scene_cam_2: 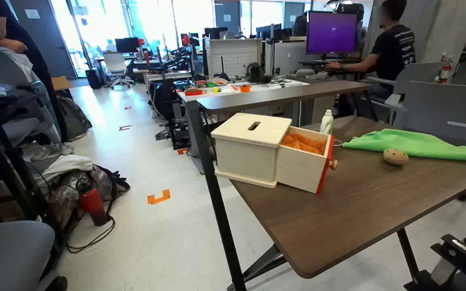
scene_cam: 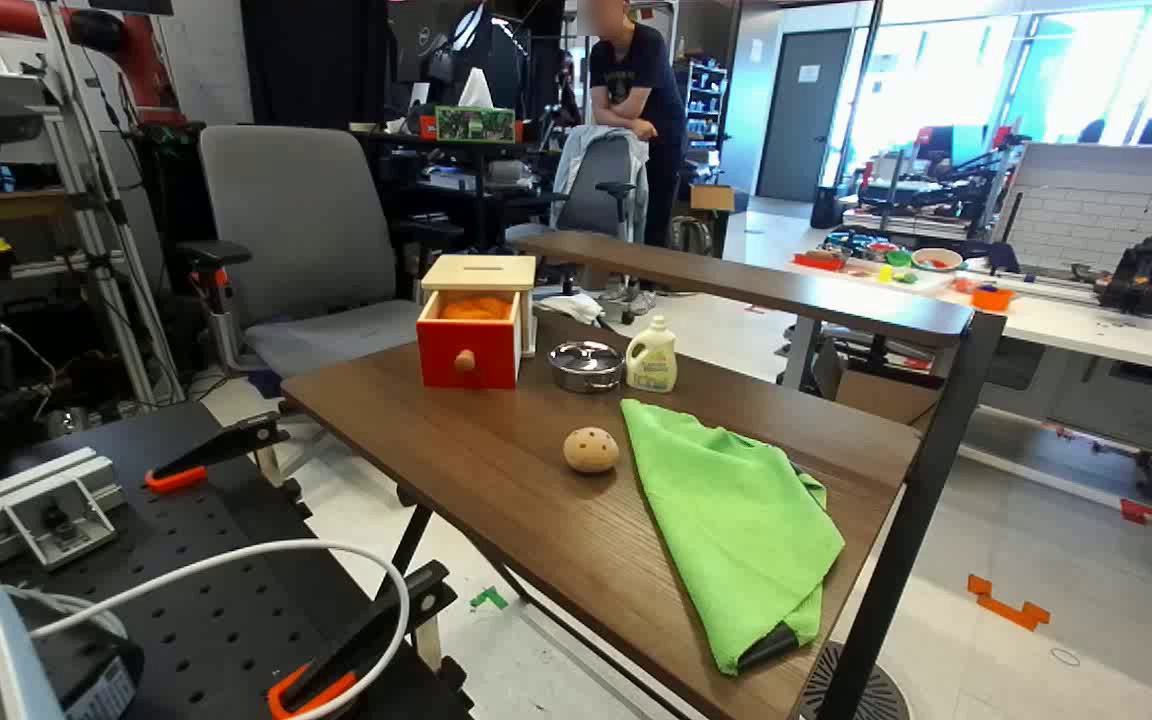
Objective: Close the open drawer
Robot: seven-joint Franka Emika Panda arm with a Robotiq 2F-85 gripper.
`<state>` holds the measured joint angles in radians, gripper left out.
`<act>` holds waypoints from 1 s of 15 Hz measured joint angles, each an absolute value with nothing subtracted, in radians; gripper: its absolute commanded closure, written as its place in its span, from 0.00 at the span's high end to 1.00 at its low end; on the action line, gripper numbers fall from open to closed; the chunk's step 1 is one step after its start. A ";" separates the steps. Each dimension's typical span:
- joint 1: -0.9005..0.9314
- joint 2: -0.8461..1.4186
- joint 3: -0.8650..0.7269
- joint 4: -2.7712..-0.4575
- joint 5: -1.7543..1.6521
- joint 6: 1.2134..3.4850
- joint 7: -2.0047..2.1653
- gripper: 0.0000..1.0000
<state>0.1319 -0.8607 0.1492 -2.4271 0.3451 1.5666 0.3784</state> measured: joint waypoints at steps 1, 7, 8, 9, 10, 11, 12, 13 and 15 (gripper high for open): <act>0.132 -0.861 0.149 -2.426 0.345 1.567 0.378 1.00; 0.132 -0.861 0.149 -2.424 0.345 1.567 0.378 1.00; 0.132 -0.861 0.149 -2.424 0.345 1.567 0.378 1.00; 0.129 -0.861 0.151 -2.424 0.345 1.567 0.378 1.00; 0.123 -0.861 0.155 -2.427 0.345 1.567 0.374 1.00; 0.118 -0.860 0.159 -2.435 0.345 1.567 0.361 1.00; 0.110 -0.856 0.167 -2.448 0.334 1.571 0.347 1.00; 0.101 -0.850 0.177 -2.466 0.309 1.587 0.330 1.00; 0.084 -0.824 0.208 -2.515 0.224 1.652 0.289 1.00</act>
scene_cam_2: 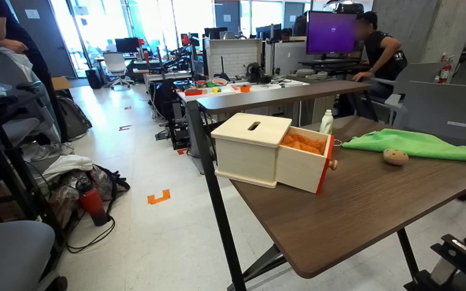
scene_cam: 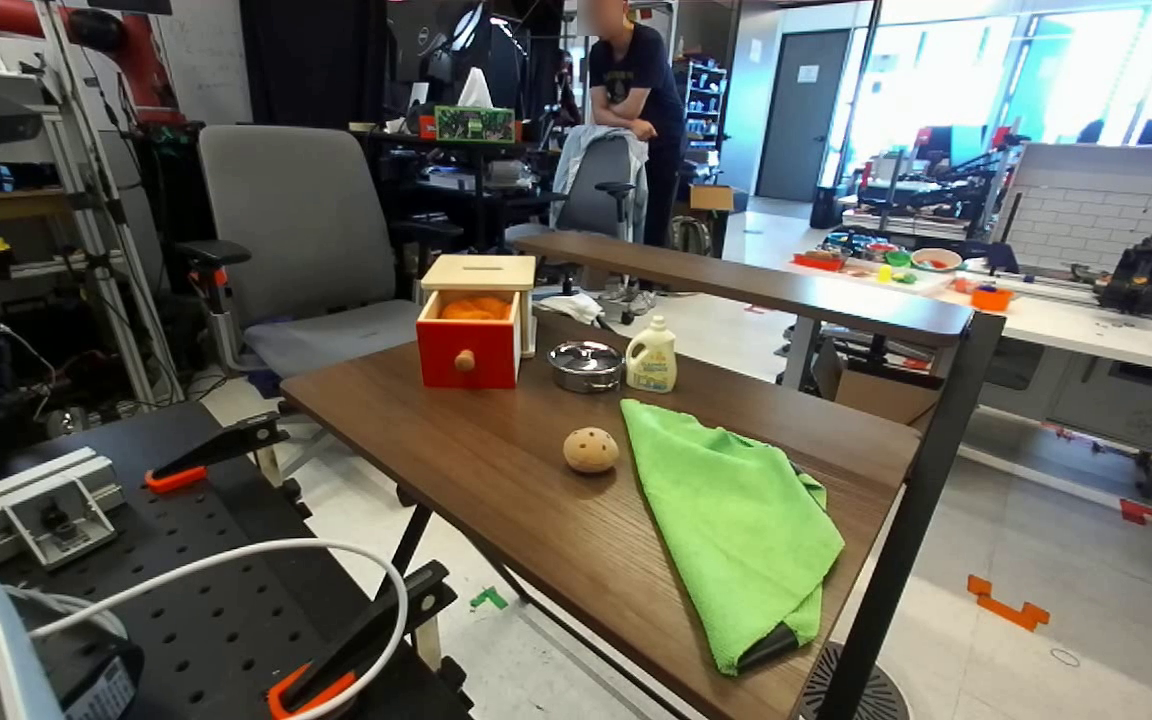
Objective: Close the open drawer
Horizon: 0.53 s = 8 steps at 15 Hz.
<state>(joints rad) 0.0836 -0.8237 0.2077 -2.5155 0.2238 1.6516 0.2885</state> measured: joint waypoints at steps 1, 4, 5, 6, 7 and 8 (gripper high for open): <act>0.076 -0.803 0.223 -2.544 0.174 1.694 0.271 1.00; 0.061 -0.710 0.261 -2.639 0.026 1.865 0.247 1.00; 0.058 -0.670 0.269 -2.674 -0.022 1.936 0.247 1.00; 0.054 -0.628 0.272 -2.707 -0.066 2.008 0.247 1.00; 0.049 -0.582 0.272 -2.737 -0.105 2.080 0.250 1.00; 0.039 -0.534 0.272 -2.762 -0.142 2.157 0.257 1.00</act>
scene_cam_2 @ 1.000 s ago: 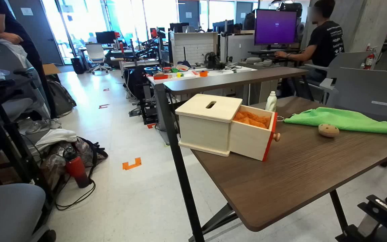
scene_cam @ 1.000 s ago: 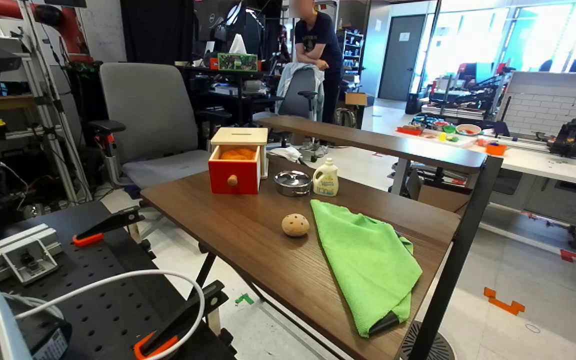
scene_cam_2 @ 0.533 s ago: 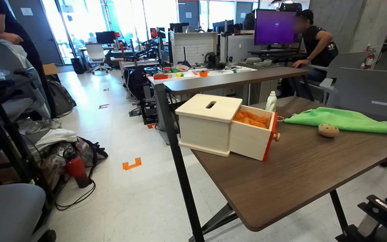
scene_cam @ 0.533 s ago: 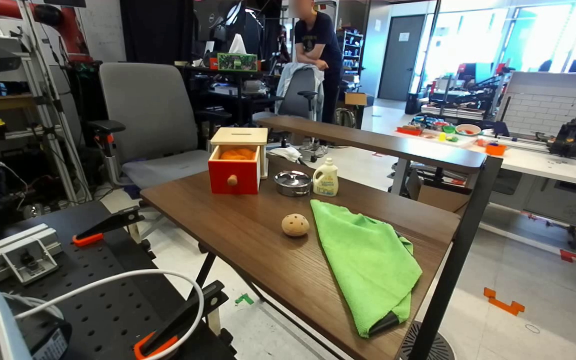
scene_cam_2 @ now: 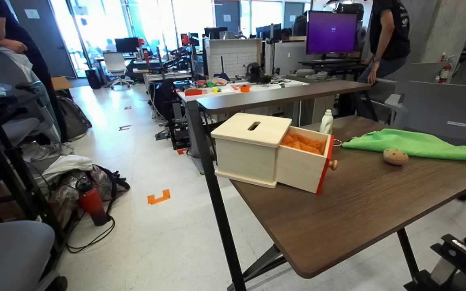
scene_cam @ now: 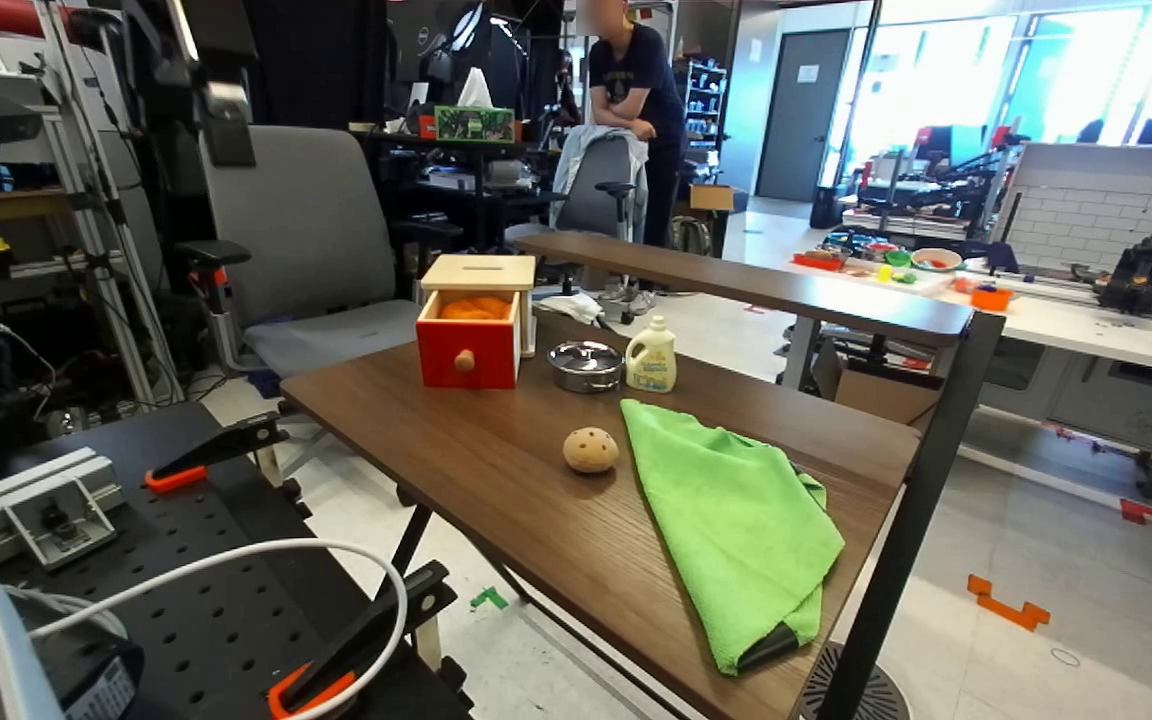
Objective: Close the open drawer
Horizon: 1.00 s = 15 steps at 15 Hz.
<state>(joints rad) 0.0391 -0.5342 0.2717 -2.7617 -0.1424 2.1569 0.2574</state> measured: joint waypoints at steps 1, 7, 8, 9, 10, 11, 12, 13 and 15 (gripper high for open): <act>0.025 -0.486 0.272 -2.778 -0.180 2.232 0.271 1.00; -0.077 -0.240 0.269 -2.730 -0.311 2.329 0.420 1.00; -0.077 -0.232 0.269 -2.722 -0.311 2.329 0.424 1.00; -0.077 -0.231 0.269 -2.719 -0.311 2.328 0.426 1.00; -0.077 -0.231 0.270 -2.718 -0.311 2.328 0.427 1.00; -0.077 -0.231 0.270 -2.717 -0.311 2.328 0.427 1.00; -0.077 -0.231 0.270 -2.717 -0.311 2.327 0.427 1.00; -0.072 -0.231 0.264 -2.718 -0.311 2.328 0.427 1.00; -0.066 -0.223 0.254 -2.716 -0.313 2.338 0.475 1.00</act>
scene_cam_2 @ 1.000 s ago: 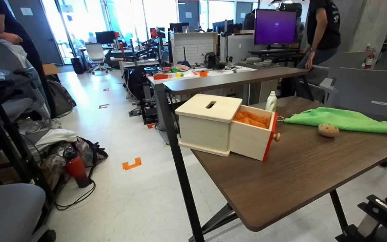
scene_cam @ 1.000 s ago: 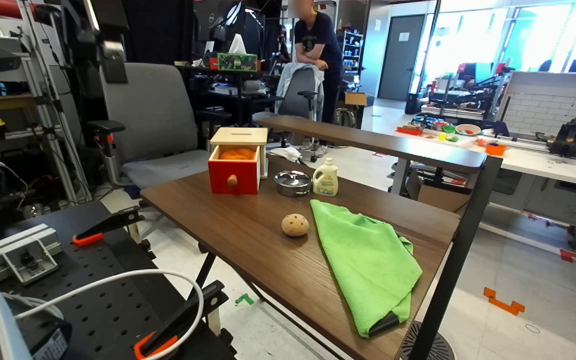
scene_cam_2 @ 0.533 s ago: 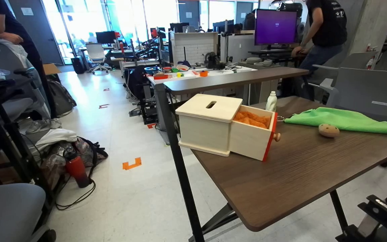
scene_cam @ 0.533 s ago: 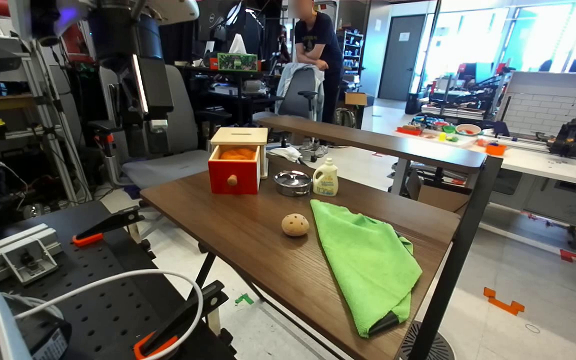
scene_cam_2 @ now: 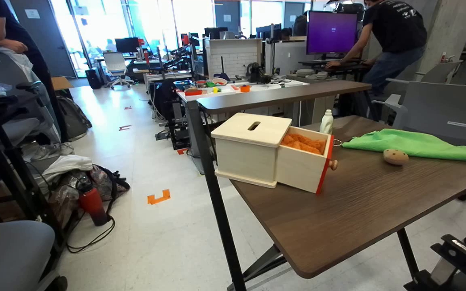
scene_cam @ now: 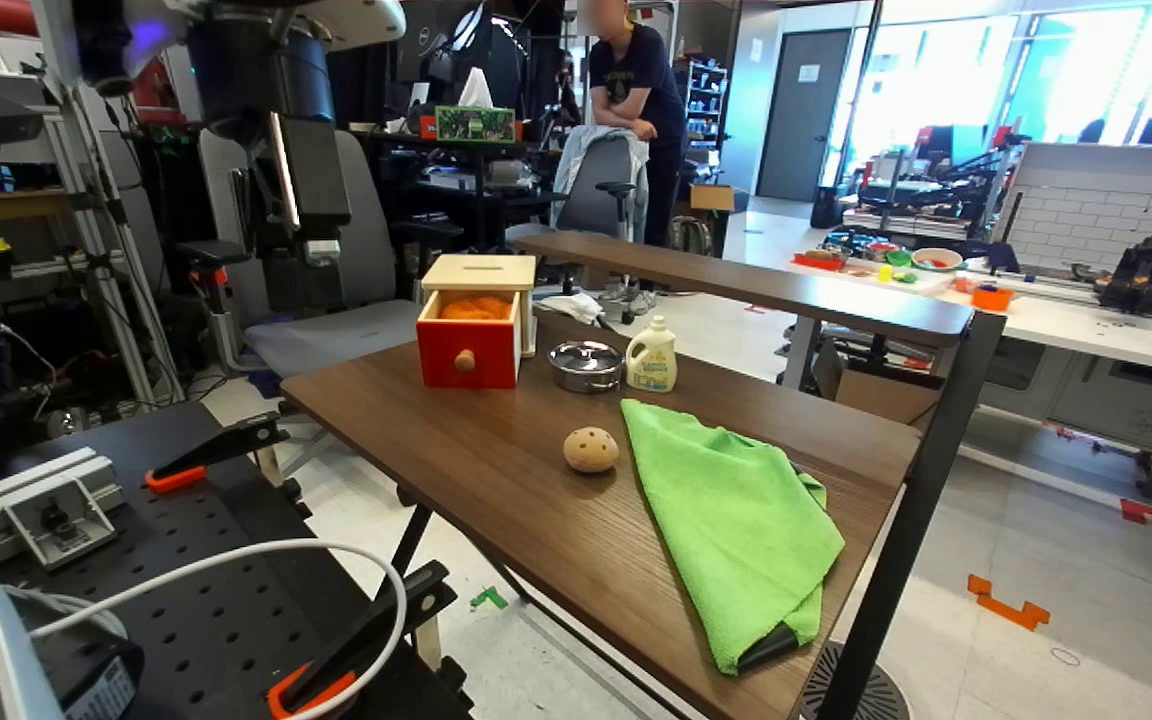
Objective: Close the open drawer
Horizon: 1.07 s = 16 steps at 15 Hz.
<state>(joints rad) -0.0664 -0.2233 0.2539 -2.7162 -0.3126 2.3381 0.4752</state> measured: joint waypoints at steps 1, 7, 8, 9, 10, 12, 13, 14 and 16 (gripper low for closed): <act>-0.068 -0.210 0.250 -2.709 -0.325 2.354 0.524 1.00; -0.068 0.037 0.184 -2.570 -0.485 2.479 0.663 1.00; -0.058 0.096 0.162 -2.537 -0.498 2.514 0.631 1.00; -0.046 0.155 0.141 -2.504 -0.502 2.554 0.590 1.00; -0.033 0.212 0.121 -2.469 -0.502 2.595 0.541 1.00; -0.009 0.319 0.093 -2.404 -0.473 2.672 0.425 1.00; -0.013 0.367 0.100 -2.372 -0.455 2.701 0.364 1.00; -0.025 0.410 0.120 -2.342 -0.439 2.723 0.307 1.00; -0.041 0.476 0.153 -2.294 -0.397 2.746 0.182 1.00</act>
